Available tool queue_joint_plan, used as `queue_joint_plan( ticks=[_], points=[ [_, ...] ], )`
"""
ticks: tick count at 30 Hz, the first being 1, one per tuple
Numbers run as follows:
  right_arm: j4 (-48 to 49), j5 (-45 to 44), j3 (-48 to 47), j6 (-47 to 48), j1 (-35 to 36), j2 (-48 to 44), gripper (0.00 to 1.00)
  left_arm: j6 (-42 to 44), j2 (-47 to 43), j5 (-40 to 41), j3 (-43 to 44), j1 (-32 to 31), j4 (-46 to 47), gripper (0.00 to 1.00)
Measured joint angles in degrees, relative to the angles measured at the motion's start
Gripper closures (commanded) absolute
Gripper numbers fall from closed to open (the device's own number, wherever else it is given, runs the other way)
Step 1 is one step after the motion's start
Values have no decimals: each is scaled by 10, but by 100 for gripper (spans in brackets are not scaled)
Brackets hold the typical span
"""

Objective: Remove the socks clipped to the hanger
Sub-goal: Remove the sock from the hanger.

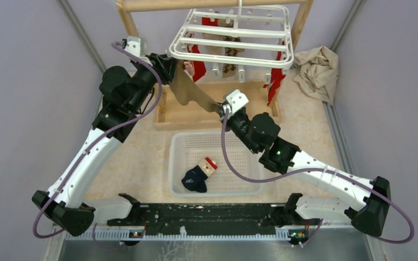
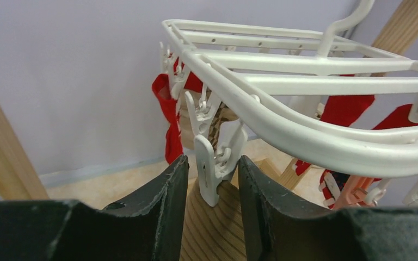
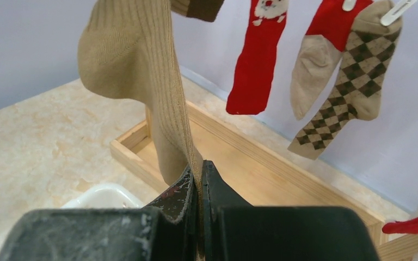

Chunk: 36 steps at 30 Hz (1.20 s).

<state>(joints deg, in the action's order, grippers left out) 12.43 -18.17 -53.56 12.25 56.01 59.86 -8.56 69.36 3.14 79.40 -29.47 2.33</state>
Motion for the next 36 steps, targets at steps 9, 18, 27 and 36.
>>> queue_joint_plan(
  ticks=[9, 18, 27, 36],
  points=[
    [-24, -17, -51, 9, 15, 48, 100, 2, -5, 67, 9, -8, -43, 43],
    [-29, -40, -54, 22, 36, 50, 100, 3, -7, 63, 16, -9, -54, 32],
    [-31, -47, -54, 22, 43, 60, 100, 5, -19, 63, 16, -10, -54, 31],
    [-31, -47, -54, 22, 43, 68, 100, 2, -6, 63, 63, -14, -54, 33]
  ],
)
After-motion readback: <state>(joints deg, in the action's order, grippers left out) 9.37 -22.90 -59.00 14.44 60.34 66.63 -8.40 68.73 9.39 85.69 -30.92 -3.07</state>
